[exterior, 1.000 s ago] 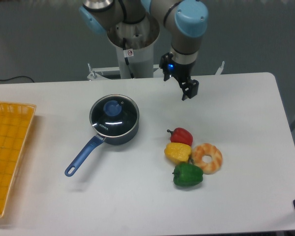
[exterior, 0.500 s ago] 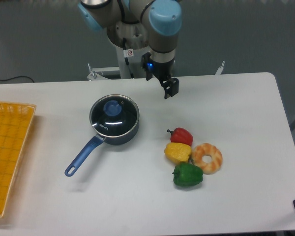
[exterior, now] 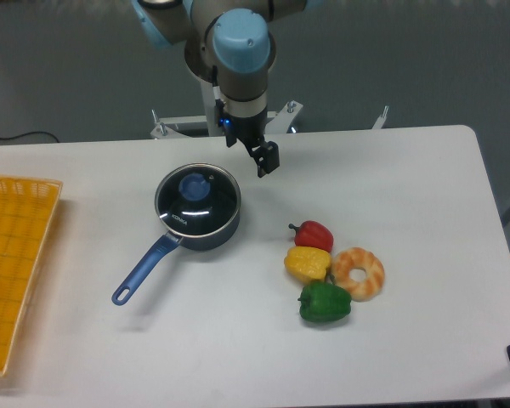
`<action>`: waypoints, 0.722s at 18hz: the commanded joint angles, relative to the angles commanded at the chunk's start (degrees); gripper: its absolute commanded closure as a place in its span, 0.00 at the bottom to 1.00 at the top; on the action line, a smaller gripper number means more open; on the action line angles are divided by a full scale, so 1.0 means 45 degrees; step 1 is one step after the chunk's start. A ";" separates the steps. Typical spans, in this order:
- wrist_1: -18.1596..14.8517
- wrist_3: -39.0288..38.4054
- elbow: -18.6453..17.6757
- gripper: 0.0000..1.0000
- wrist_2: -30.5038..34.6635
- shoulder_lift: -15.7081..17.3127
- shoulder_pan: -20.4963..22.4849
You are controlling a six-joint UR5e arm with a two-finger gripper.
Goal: Open the lid
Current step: 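Lower the gripper onto the blue knob of the saucepan lid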
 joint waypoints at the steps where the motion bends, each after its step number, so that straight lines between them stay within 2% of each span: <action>1: 0.0118 -0.0099 -0.0001 0.00 0.0019 -0.0040 -0.0117; 13: 0.0431 -0.1506 -0.0138 0.00 -0.0078 -0.0294 -0.1095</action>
